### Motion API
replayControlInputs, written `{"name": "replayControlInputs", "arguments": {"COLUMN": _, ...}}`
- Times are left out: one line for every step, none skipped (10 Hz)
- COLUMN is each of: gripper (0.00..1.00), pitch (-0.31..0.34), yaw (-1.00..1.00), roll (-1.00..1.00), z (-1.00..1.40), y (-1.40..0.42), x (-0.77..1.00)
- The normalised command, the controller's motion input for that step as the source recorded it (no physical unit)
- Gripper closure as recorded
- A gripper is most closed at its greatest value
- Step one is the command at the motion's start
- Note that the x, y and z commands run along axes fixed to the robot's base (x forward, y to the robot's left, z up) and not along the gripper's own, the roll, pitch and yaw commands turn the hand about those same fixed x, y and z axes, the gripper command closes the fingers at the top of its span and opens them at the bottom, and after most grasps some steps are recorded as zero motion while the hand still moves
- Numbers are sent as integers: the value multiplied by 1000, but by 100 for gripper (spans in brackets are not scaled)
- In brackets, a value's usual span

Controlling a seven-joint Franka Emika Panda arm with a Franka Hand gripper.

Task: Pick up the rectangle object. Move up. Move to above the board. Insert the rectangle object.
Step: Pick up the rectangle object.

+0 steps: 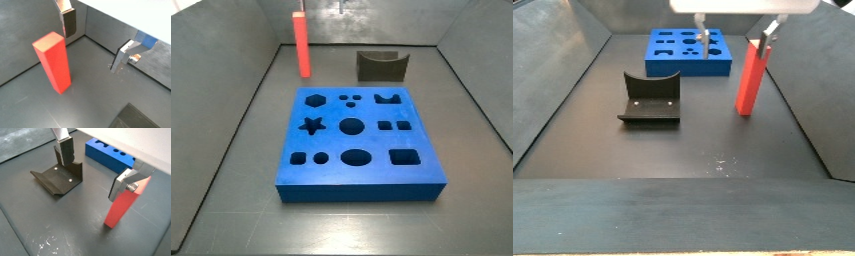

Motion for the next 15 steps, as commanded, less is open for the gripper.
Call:
{"name": "replayControlInputs", "arguments": {"gripper": 0, "pitch": -26, "yaw": -89, "roll": 291, "z": 26, "y": -31, "x": -377}}
{"name": "replayControlInputs", "arguments": {"gripper": 0, "pitch": 0, "yaw": -109, "roll": 483, "z": 134, "y": -14, "x": -449}}
{"name": "replayControlInputs", "arguments": {"gripper": 0, "pitch": -26, "yaw": -114, "roll": 429, "z": 171, "y": 0, "x": -431}}
{"name": "replayControlInputs", "arguments": {"gripper": 0, "pitch": -14, "yaw": -120, "roll": 426, "z": 214, "y": 0, "x": -403}}
{"name": "replayControlInputs", "arguments": {"gripper": 0, "pitch": -3, "yaw": -134, "roll": 406, "z": 120, "y": -11, "x": -369}}
{"name": "replayControlInputs", "arguments": {"gripper": 0, "pitch": -111, "yaw": -46, "roll": 180, "z": 0, "y": -126, "x": -280}}
{"name": "replayControlInputs", "arguments": {"gripper": 0, "pitch": -263, "yaw": 0, "roll": 0, "z": -129, "y": -229, "x": -140}}
{"name": "replayControlInputs", "arguments": {"gripper": 0, "pitch": -351, "yaw": 49, "roll": -103, "z": -189, "y": -229, "x": 0}}
{"name": "replayControlInputs", "arguments": {"gripper": 0, "pitch": -354, "yaw": 231, "roll": -174, "z": -229, "y": -137, "x": 0}}
{"name": "replayControlInputs", "arguments": {"gripper": 0, "pitch": -309, "yaw": 337, "roll": -37, "z": -280, "y": -157, "x": 0}}
{"name": "replayControlInputs", "arguments": {"gripper": 0, "pitch": -220, "yaw": 377, "roll": 0, "z": -340, "y": -194, "x": -9}}
{"name": "replayControlInputs", "arguments": {"gripper": 0, "pitch": -151, "yaw": 397, "roll": 134, "z": -454, "y": -289, "x": -86}}
{"name": "replayControlInputs", "arguments": {"gripper": 0, "pitch": -111, "yaw": 360, "roll": 183, "z": -523, "y": -351, "x": -40}}
{"name": "replayControlInputs", "arguments": {"gripper": 0, "pitch": -166, "yaw": 317, "roll": 97, "z": -534, "y": -209, "x": 0}}
{"name": "replayControlInputs", "arguments": {"gripper": 0, "pitch": 0, "yaw": 114, "roll": 154, "z": -151, "y": -49, "x": 69}}
